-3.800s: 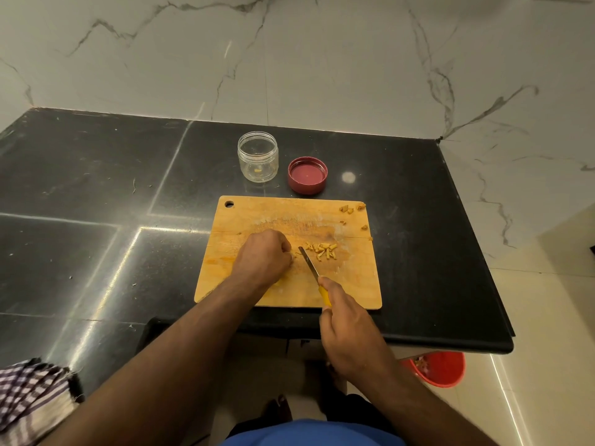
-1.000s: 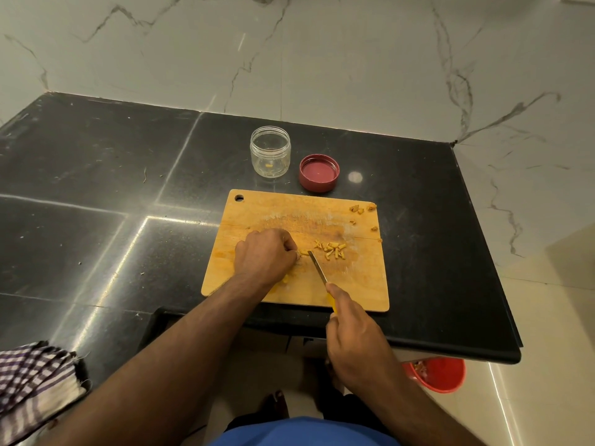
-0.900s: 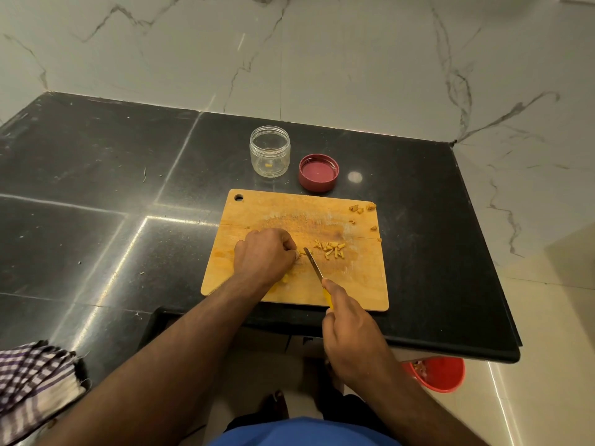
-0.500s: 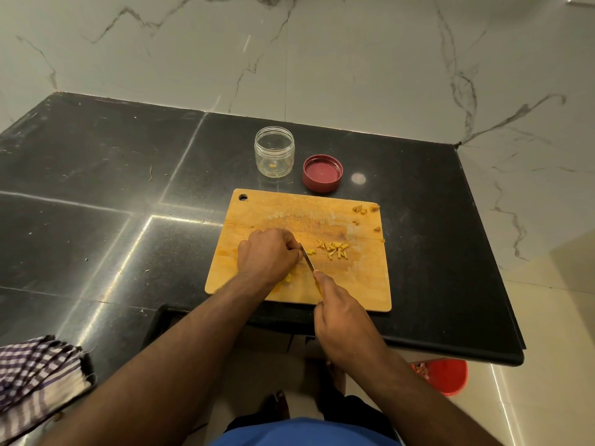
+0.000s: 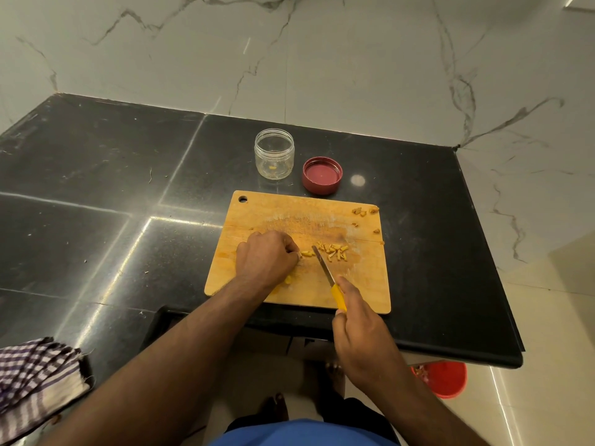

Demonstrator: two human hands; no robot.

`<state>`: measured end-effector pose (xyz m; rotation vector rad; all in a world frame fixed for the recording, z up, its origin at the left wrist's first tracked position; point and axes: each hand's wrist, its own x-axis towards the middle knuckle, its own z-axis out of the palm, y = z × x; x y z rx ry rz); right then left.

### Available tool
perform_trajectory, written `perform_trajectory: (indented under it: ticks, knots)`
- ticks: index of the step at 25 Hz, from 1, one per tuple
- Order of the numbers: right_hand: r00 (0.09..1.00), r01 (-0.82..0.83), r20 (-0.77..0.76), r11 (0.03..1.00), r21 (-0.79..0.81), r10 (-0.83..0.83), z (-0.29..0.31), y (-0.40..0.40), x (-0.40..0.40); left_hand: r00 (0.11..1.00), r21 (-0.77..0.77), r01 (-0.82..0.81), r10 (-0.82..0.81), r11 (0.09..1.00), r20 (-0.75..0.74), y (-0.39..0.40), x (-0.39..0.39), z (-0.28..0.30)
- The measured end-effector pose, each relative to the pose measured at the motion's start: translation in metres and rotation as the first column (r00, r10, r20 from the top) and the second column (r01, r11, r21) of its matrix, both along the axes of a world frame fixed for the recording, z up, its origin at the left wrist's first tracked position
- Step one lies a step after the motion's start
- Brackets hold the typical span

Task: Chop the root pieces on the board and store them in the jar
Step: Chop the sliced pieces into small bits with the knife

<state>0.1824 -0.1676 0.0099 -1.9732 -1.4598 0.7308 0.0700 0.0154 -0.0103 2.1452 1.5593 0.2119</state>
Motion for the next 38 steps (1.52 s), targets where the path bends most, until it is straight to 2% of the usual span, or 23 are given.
perform_trajectory:
  ticks: [4, 11, 18, 21, 23, 25, 29, 34, 38]
  knots:
    - [0.998, -0.026, 0.05, 0.998, 0.053, 0.024, -0.001, 0.006, -0.003, 1.0, 0.01, -0.011, 0.011, 1.0, 0.009, -0.002, 0.001, -0.001]
    - [0.99, -0.099, 0.105, 0.995, 0.021, 0.097, -0.007, 0.021, -0.007, 1.0, 0.015, -0.02, 0.02, 1.0, 0.013, 0.0, 0.001, -0.003]
    - [0.993, -0.091, 0.075, 0.994, -0.055, 0.095, -0.005, 0.001, -0.004, 0.999, 0.012, -0.019, 0.018, 1.0, 0.034, 0.001, 0.001, -0.006]
    - [0.986, -0.099, 0.133, 0.995, 0.002, 0.098, 0.0, -0.01, -0.001, 1.0, 0.019, -0.011, 0.011, 1.0, 0.026, 0.001, 0.0, -0.007]
    - [0.998, -0.02, 0.057, 0.999, 0.035, 0.018, 0.001, -0.011, 0.001, 1.0, 0.009, 0.01, -0.01, 1.0, 0.016, 0.002, -0.001, -0.005]
    - [1.0, -0.011, 0.022, 1.0, 0.028, 0.011, 0.002, -0.009, 0.0, 1.0, -0.005, 0.018, -0.017, 1.0, 0.02, 0.004, -0.004, 0.0]
    - [1.0, -0.01, 0.019, 0.998, 0.065, 0.009, -0.003, -0.001, -0.001, 0.981, -0.017, -0.067, 0.069, 0.998, 0.18, 0.012, -0.021, 0.007]
    - [0.992, -0.104, 0.071, 0.994, 0.047, 0.1, -0.017, 0.009, -0.007, 0.938, -0.115, -0.145, 0.174, 0.983, 0.301, 0.011, -0.042, 0.001]
    - [0.991, -0.077, 0.113, 0.995, 0.059, 0.07, -0.02, 0.0, -0.001, 0.93, -0.082, -0.131, 0.151, 0.988, 0.336, 0.004, -0.049, -0.004]
